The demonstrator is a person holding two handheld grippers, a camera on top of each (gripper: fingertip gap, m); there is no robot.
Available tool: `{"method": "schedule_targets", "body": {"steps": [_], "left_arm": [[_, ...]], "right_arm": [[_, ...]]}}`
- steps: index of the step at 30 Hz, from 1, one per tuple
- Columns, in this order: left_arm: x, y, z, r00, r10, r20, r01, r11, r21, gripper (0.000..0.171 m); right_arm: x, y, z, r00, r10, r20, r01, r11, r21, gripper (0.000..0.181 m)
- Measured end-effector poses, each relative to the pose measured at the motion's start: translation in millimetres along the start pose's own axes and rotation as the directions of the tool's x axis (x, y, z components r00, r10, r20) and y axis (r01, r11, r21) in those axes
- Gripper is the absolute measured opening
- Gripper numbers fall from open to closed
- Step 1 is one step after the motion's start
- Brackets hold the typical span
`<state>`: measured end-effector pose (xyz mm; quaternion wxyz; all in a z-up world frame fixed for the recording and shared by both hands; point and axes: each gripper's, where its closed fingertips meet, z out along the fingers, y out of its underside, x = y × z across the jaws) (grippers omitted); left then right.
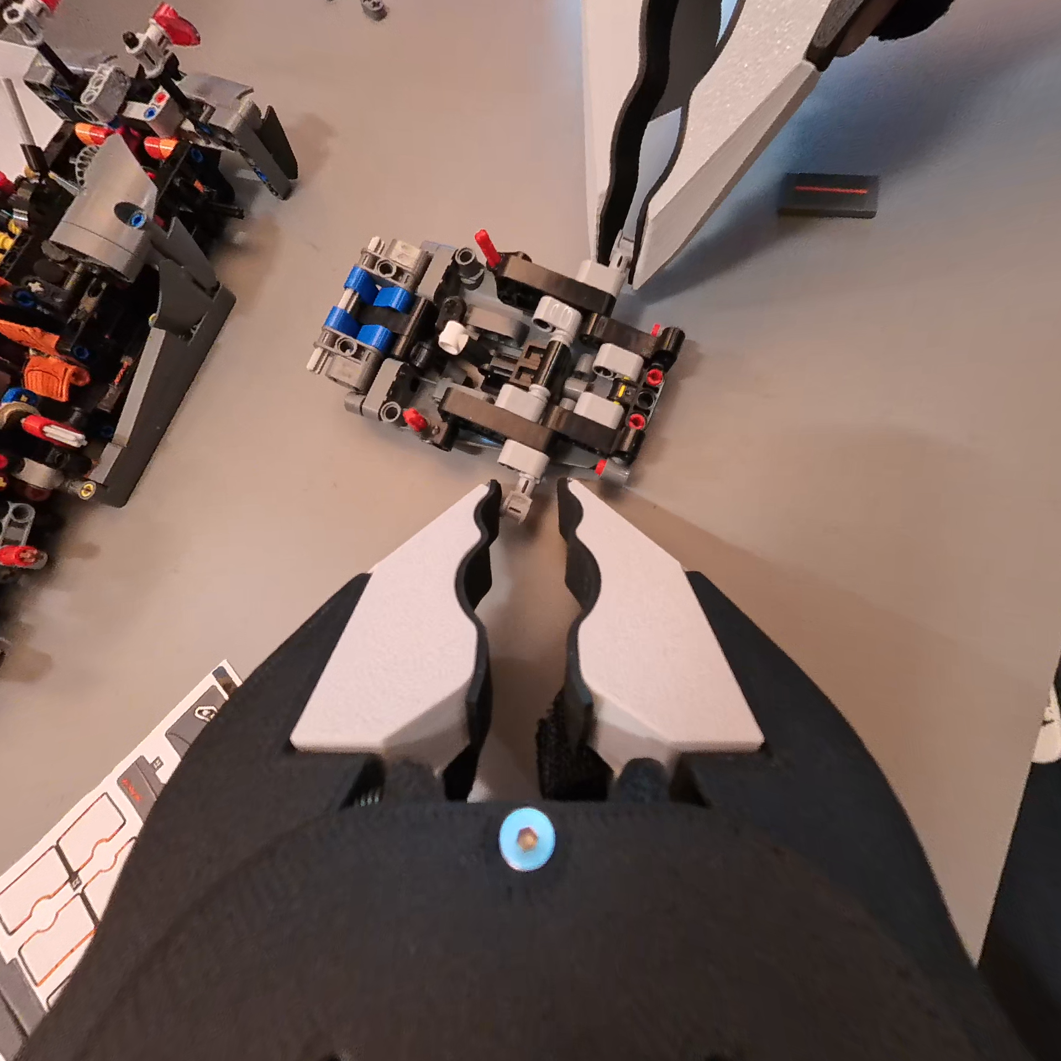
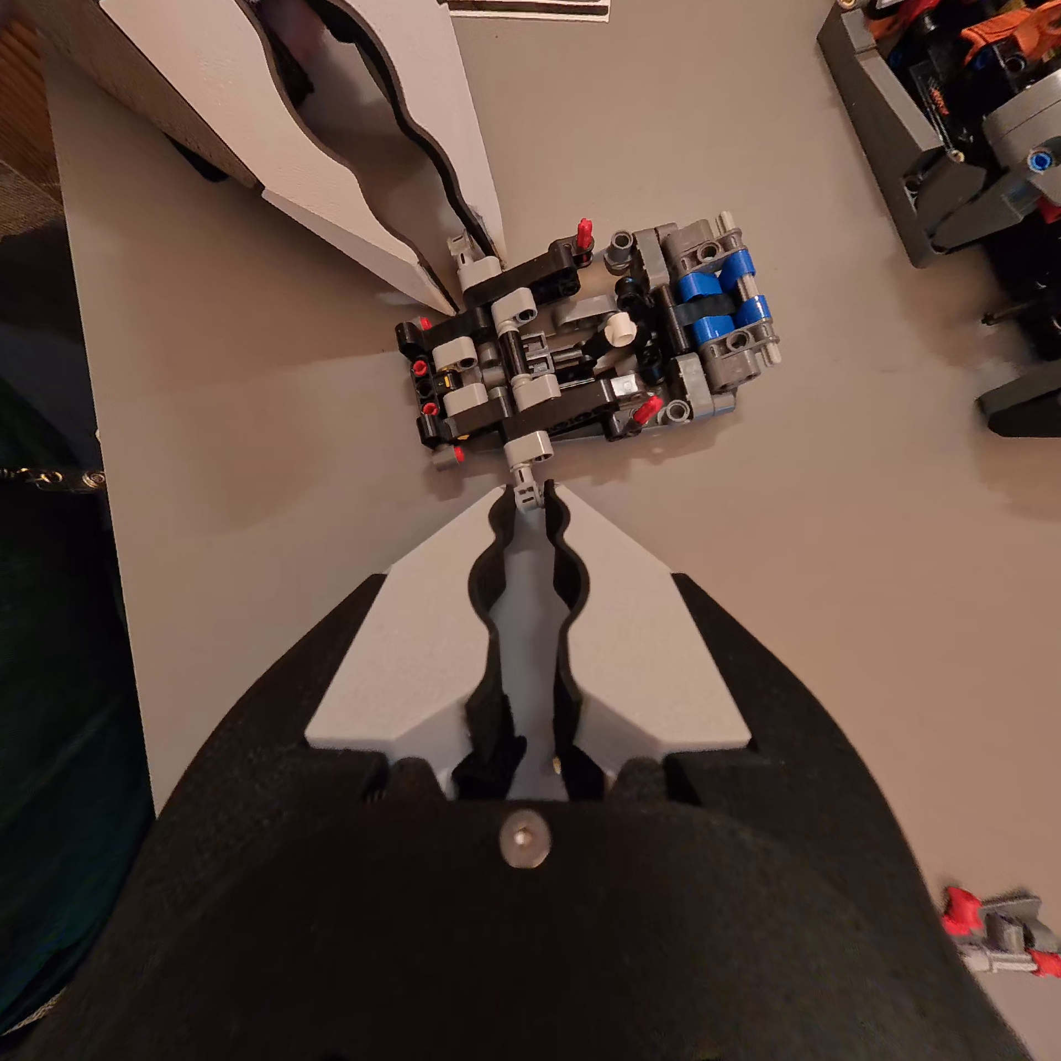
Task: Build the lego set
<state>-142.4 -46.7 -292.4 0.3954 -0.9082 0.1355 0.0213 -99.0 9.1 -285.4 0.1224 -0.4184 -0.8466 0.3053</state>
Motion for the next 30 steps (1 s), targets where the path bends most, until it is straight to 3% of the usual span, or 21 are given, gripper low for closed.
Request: {"method": "schedule_targets", "body": {"steps": [30], "left_arm": [[-4.6, 2.1, -0.9, 1.0, -0.014, 0.028, 0.014, 1.0, -0.008, 0.018]], "right_arm": [[1.9, -9.1, 3.3, 0.999, -0.002, 0.036, 0.001, 0.999, 0.041, 0.008]]}}
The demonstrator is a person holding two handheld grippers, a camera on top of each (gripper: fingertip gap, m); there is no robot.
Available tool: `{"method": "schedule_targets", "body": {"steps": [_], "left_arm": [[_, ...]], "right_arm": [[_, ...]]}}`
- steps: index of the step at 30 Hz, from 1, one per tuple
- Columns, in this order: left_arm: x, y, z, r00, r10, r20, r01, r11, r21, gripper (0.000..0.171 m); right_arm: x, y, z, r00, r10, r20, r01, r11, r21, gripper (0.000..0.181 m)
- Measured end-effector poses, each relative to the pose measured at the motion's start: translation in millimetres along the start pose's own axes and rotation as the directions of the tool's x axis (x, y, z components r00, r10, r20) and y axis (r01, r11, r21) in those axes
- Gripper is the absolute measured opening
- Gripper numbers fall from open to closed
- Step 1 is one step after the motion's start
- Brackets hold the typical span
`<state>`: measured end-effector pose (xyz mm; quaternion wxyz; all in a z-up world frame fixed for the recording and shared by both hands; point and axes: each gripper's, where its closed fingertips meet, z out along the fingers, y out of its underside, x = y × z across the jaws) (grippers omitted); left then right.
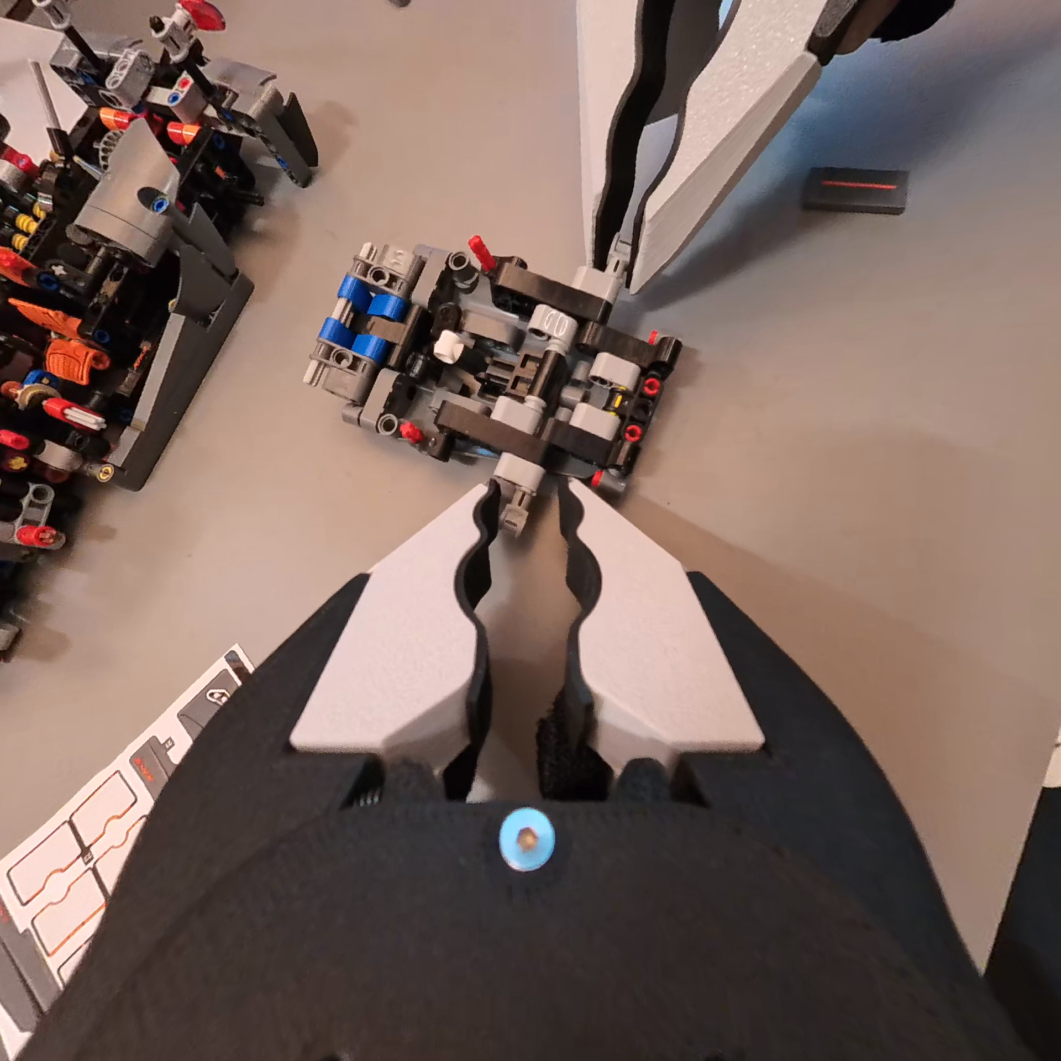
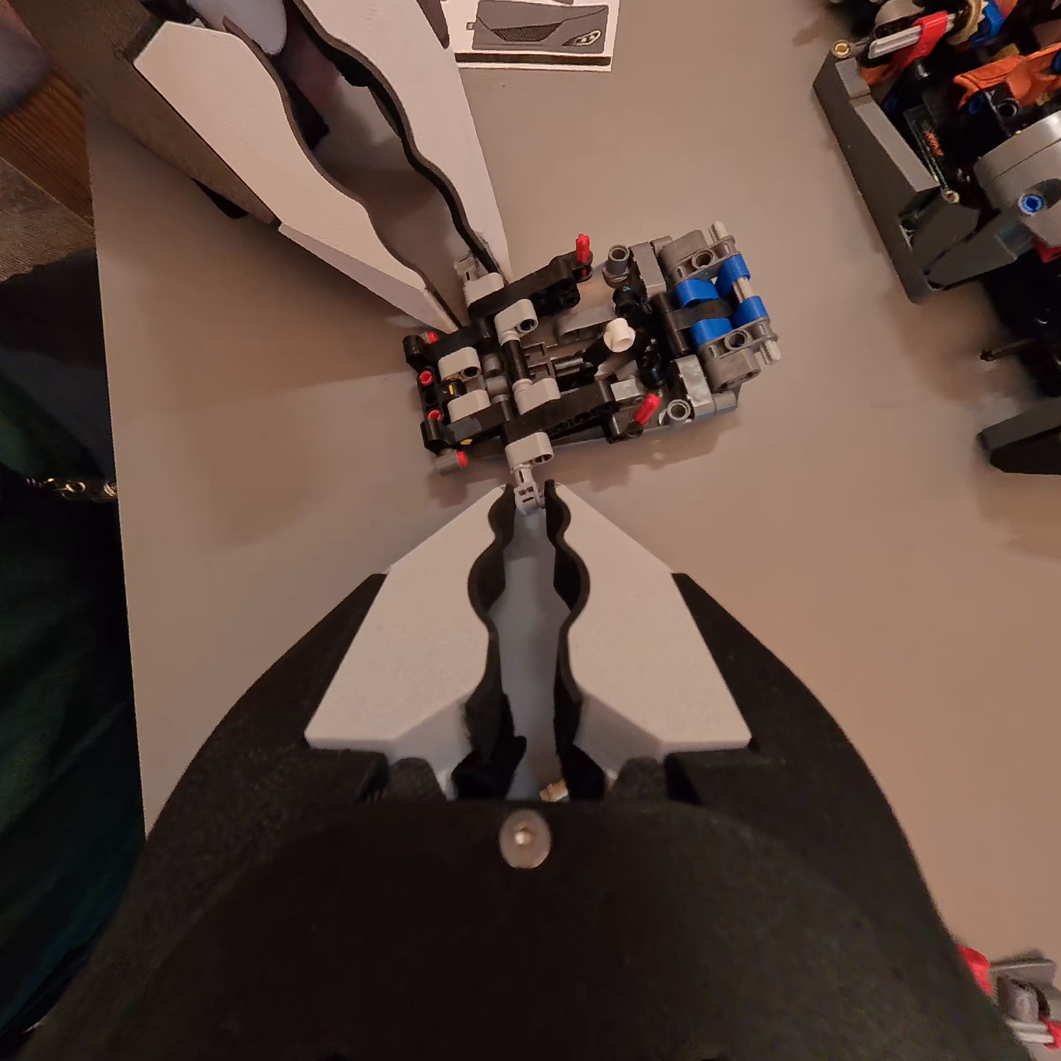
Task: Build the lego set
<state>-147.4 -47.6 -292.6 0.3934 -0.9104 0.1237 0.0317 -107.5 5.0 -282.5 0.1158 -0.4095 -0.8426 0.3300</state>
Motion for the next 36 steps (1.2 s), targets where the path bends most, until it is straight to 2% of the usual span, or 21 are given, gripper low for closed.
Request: {"method": "schedule_targets", "body": {"steps": [12, 17, 24, 36], "left_arm": [[-5.1, 5.4, -4.1, 1.0, -0.016, 0.025, 0.016, 1.0, -0.01, 0.021], [-8.0, 7.0, -9.4, 0.998, -0.03, 0.047, 0.03, 0.999, -0.009, 0.024], [-5.3, 9.0, -19.2, 0.997, -0.042, 0.072, 0.043, 0.999, -0.019, 0.028], [-6.3, 9.4, -12.8, 0.994, -0.092, 0.067, 0.094, 0.995, -0.029, 0.027]], "right_arm": [[-7.0, -1.2, -0.2, 1.0, -0.006, 0.022, 0.006, 1.0, 0.003, 0.008], [-7.1, -0.3, -6.0, 1.0, 0.011, 0.022, -0.012, 1.0, 0.012, 0.018], [-7.8, 11.5, -12.4, 0.999, 0.026, 0.022, -0.026, 1.0, 0.012, 0.019], [-5.8, 7.9, -6.7, 0.998, 0.052, 0.033, -0.053, 0.998, 0.029, 0.016]]}}
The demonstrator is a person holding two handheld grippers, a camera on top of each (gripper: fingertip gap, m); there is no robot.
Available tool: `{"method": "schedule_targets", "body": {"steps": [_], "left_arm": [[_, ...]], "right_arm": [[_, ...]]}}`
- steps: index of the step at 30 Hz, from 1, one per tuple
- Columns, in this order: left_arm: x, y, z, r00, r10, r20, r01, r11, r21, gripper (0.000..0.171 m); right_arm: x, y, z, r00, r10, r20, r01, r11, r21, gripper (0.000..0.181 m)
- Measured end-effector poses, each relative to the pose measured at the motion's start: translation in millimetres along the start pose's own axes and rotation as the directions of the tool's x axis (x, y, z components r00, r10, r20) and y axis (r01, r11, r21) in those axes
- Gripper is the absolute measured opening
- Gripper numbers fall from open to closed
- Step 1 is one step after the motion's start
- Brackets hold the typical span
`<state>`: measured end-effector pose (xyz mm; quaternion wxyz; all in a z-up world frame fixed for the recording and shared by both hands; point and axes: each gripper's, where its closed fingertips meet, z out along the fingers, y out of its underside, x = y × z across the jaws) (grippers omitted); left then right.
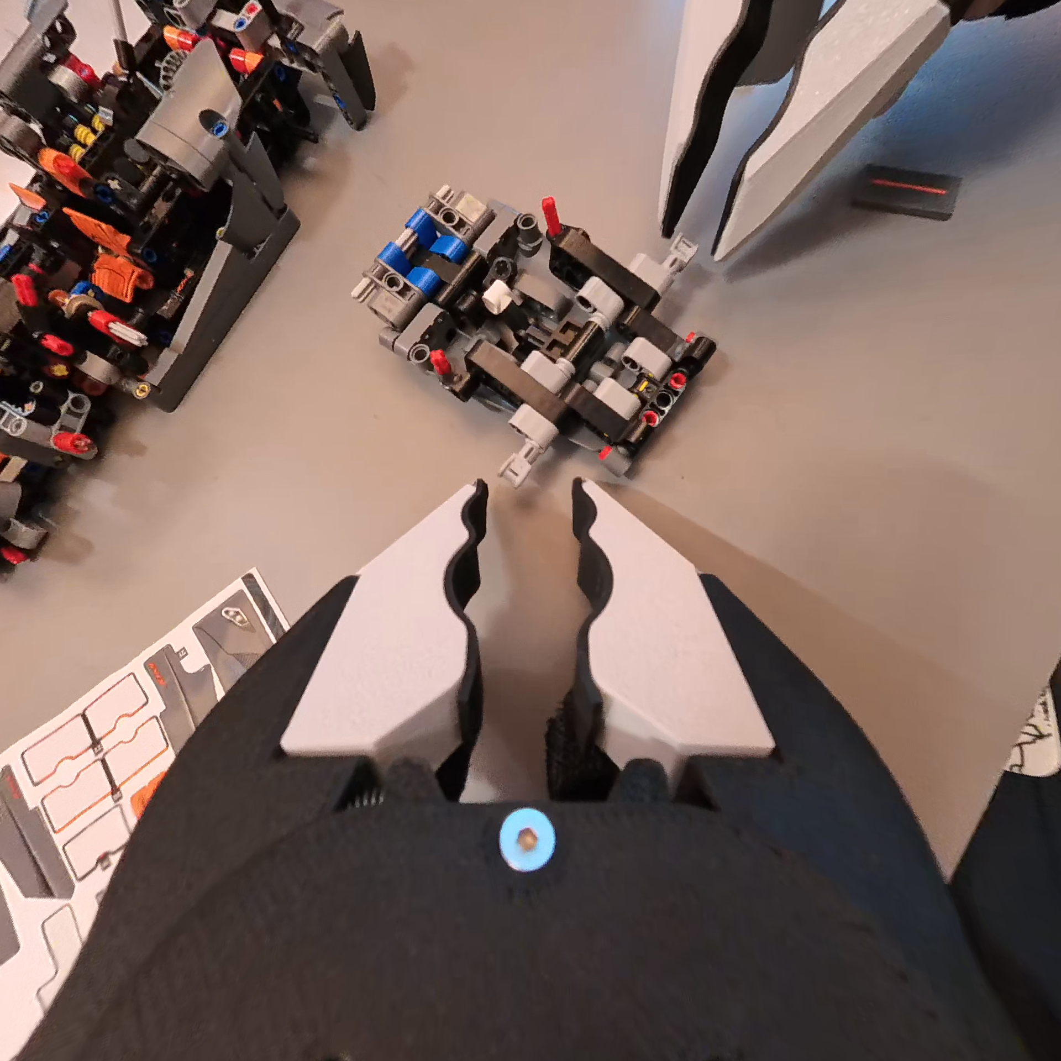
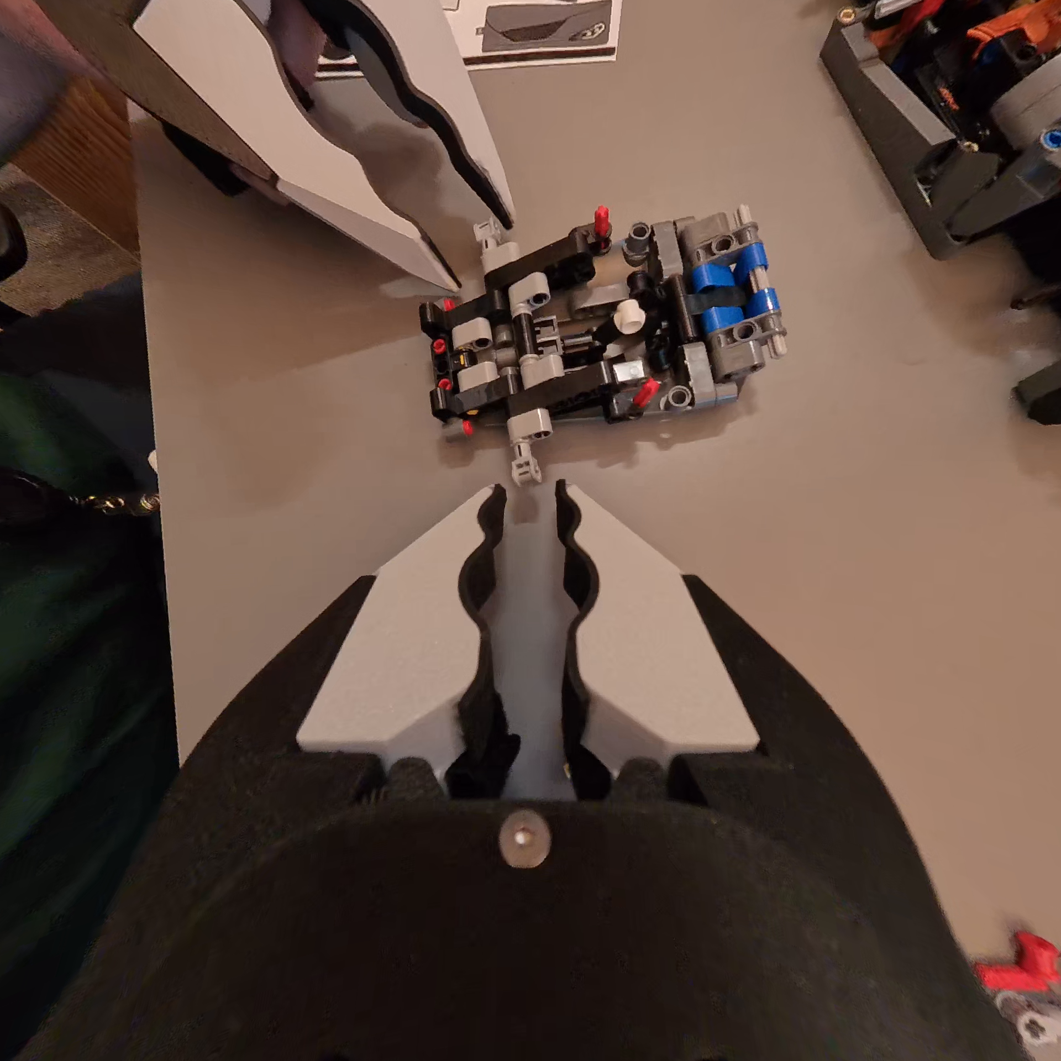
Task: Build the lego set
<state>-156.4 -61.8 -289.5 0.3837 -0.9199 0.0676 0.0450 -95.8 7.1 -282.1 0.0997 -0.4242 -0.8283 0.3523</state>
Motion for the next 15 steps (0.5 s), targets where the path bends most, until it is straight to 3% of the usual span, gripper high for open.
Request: {"method": "schedule_targets", "body": {"steps": [9, 15], "left_arm": [[-1.0, -4.9, 2.1, 0.998, -0.032, -0.057, 0.034, 0.999, 0.025, 0.016], [-4.0, -4.2, 1.2, 1.0, 0.017, -0.017, -0.016, 1.0, 0.026, 0.01]], "right_arm": [[-1.0, -3.6, 6.1, 1.0, -0.005, 0.008, 0.005, 1.0, 0.014, 0.007], [1.3, -9.2, 3.6, 0.975, -0.176, -0.133, 0.182, 0.983, 0.035, 0.006]]}}
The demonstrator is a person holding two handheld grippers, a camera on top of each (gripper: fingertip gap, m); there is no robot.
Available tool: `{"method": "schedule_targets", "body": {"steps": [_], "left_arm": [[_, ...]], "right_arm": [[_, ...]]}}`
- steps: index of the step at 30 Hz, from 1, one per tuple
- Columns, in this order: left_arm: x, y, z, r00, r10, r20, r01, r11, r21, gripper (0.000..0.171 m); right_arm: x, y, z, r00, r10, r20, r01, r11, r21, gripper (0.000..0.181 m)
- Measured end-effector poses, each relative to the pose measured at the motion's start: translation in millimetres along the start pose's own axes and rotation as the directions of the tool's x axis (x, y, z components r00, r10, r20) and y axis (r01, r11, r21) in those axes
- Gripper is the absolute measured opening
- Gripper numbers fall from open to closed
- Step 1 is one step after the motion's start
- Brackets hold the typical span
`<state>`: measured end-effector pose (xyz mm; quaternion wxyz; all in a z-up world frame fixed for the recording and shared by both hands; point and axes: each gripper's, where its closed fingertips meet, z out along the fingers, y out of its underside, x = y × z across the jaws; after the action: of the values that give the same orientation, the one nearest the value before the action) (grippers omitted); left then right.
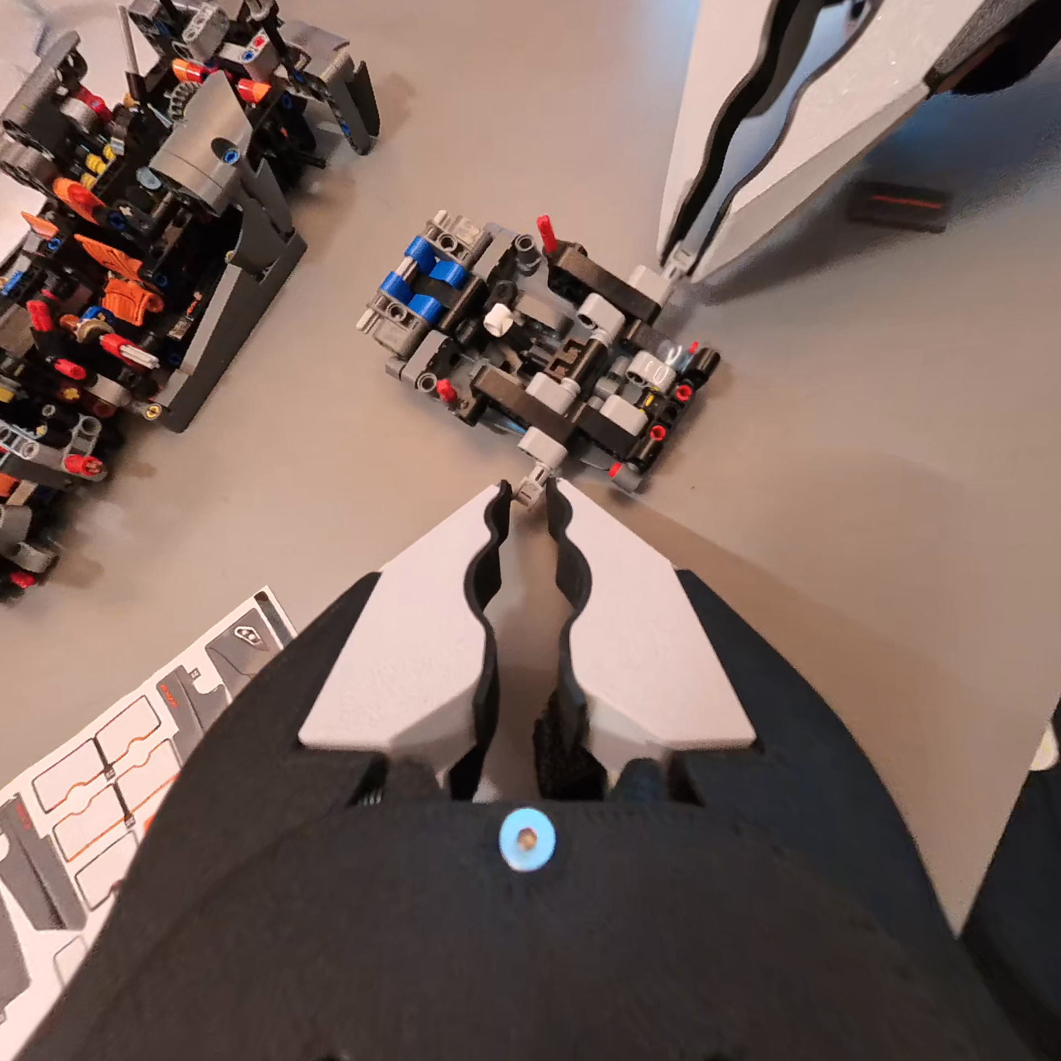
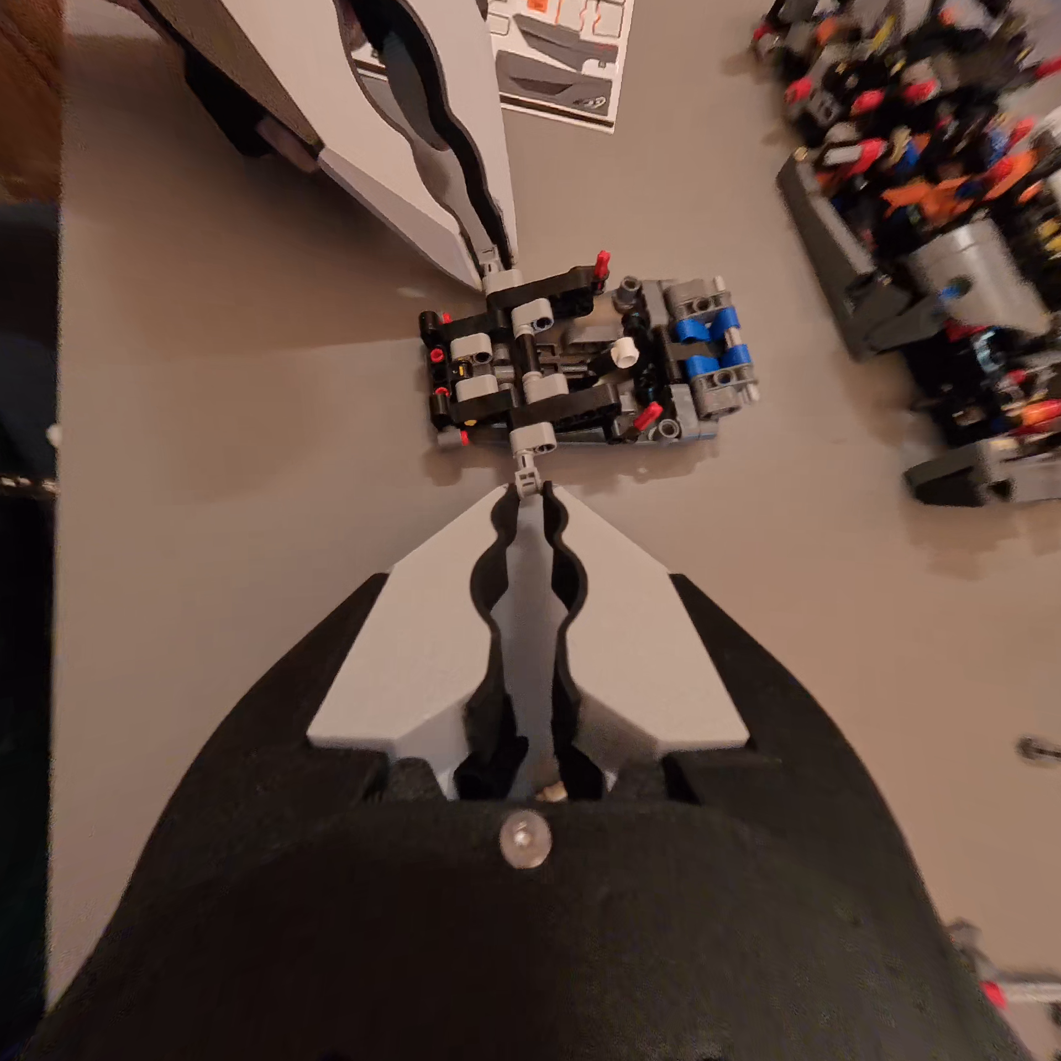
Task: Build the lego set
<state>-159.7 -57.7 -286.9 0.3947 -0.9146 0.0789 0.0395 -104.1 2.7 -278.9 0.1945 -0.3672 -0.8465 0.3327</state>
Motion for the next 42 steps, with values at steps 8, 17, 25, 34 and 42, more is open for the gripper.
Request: {"method": "schedule_targets", "body": {"steps": [8, 17, 25, 34, 42], "left_arm": [[-2.0, 4.1, 1.9, 0.994, 0.087, 0.064, -0.086, 0.996, -0.008, 0.009], [-6.6, -5.0, -3.7, 0.963, 0.195, 0.186, -0.208, 0.977, 0.052, 0.01], [-7.9, -9.6, -5.7, 0.958, 0.228, 0.172, -0.24, 0.97, 0.049, 0.01], [-4.8, -3.8, 0.5, 0.962, 0.268, 0.059, -0.268, 0.963, -0.015, 0.011], [-10.1, -4.1, 6.1, 0.962, 0.272, 0.033, -0.271, 0.962, -0.036, 0.011]], "right_arm": [[-0.6, -4.3, -0.5, 0.955, -0.228, -0.189, 0.229, 0.973, -0.013, 0.006], [-1.8, -11.8, -8.7, 0.865, -0.349, -0.36, 0.362, 0.932, -0.033, 0.006], [-7.0, -11.7, -10.2, 0.9, -0.301, -0.316, 0.315, 0.949, -0.01, 0.006], [-24.3, -5.4, -3.9, 0.962, -0.172, -0.211, 0.181, 0.983, 0.025, 0.006], [-23.9, -3.4, 0.7, 0.981, -0.095, -0.17, 0.102, 0.994, 0.03, 0.006]]}}
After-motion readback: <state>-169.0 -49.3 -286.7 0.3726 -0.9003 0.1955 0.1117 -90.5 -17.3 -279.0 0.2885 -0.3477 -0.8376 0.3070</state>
